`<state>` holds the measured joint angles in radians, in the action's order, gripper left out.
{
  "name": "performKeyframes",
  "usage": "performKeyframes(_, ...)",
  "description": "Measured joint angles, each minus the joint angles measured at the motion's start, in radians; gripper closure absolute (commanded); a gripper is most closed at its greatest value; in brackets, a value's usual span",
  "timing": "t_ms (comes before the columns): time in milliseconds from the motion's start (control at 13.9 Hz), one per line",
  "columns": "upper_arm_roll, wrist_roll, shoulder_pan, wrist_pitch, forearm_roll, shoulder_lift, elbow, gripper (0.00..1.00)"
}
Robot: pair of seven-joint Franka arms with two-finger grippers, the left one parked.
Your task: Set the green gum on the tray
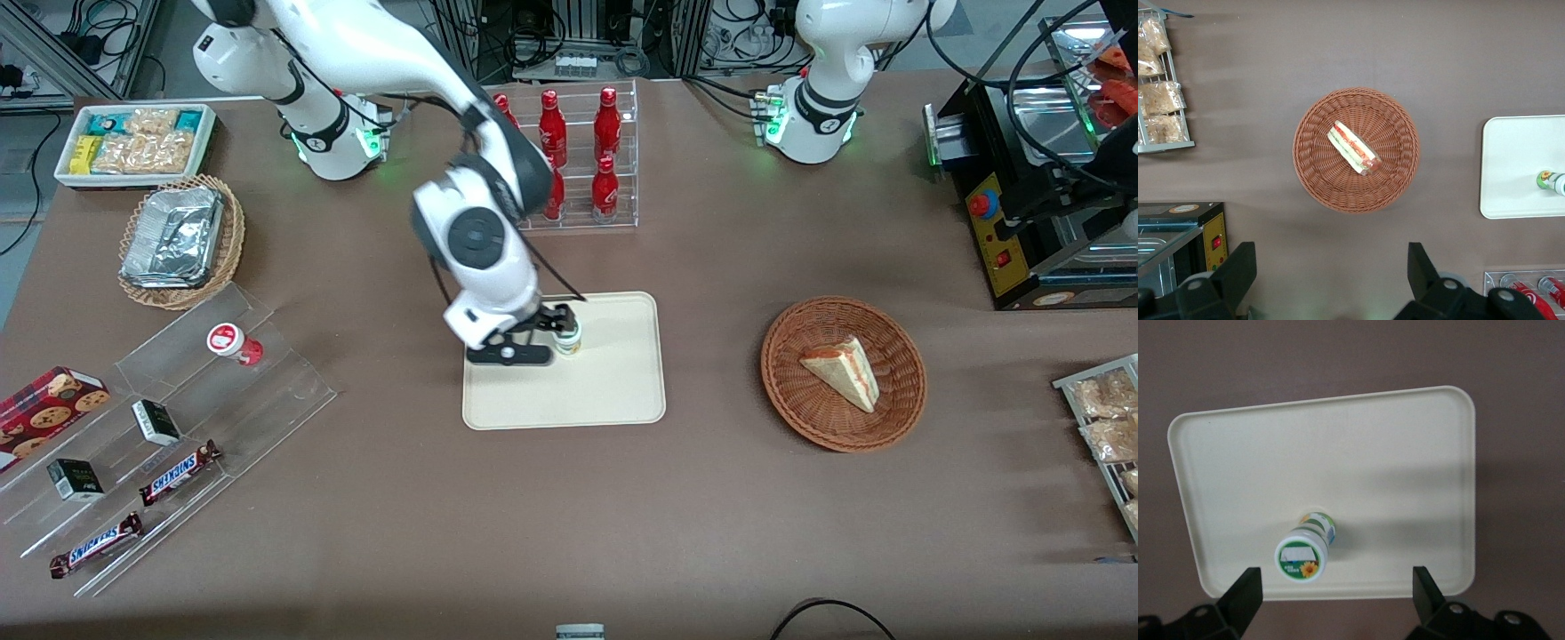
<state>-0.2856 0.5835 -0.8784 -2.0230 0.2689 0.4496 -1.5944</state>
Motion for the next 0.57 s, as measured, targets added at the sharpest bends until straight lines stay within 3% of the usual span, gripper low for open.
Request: performKeyframes(575,-0.002,-0.258,0.227,0.240,-0.088,-0.410,-0.217,0.00)
